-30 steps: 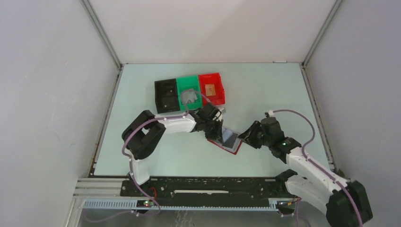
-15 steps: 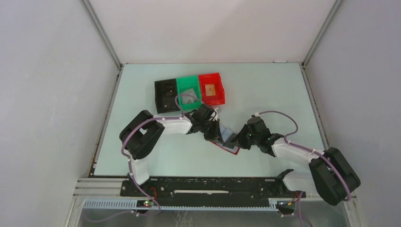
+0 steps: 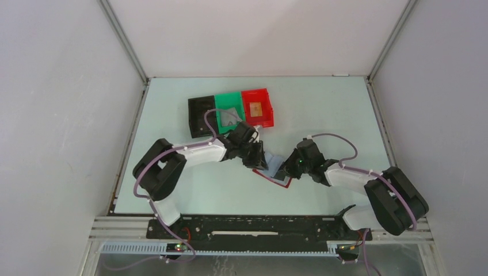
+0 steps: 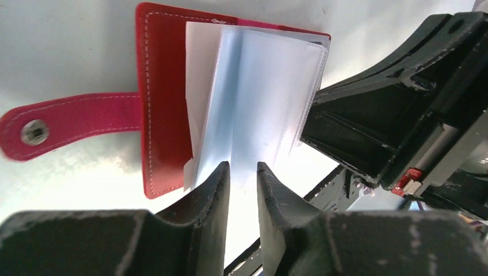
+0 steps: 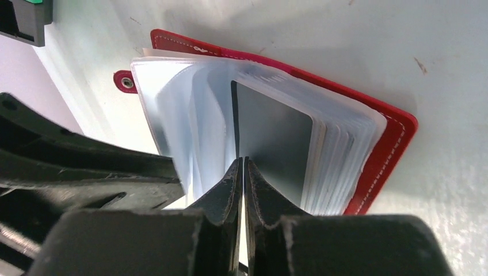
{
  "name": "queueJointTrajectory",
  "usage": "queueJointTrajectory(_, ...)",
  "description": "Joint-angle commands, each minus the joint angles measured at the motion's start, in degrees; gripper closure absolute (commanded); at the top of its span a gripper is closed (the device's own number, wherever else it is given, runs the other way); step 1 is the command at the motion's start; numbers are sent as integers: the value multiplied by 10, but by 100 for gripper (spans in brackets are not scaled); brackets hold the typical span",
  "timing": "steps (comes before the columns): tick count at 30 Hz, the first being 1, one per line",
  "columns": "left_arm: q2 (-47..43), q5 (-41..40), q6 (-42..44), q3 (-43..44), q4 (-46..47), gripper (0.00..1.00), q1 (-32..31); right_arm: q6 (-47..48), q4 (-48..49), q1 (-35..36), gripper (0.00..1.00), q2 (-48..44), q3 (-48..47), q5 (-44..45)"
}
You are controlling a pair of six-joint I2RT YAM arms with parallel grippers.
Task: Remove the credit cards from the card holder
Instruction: Remove the credit card from the card holder.
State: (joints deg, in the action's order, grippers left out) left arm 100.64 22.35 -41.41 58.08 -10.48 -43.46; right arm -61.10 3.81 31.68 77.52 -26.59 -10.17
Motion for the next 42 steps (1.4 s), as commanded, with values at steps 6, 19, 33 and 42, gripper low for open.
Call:
queueJointTrajectory(6, -47, -54, 53, 34, -76, 70, 5, 8, 25, 2, 88, 58, -35, 0)
queueJointTrajectory(19, -128, -57, 64, 19, -92, 56, 6, 38, -3, 12, 88, 128, -126, 1)
queueJointTrajectory(33, -78, 58, 6, 23, 16, 38, 9, 67, -35, -21, 89, 166, -144, -7)
queueJointTrajectory(42, 1, 104, -53, -4, 147, 43, 29, 81, -65, -41, 88, 111, -144, -11)
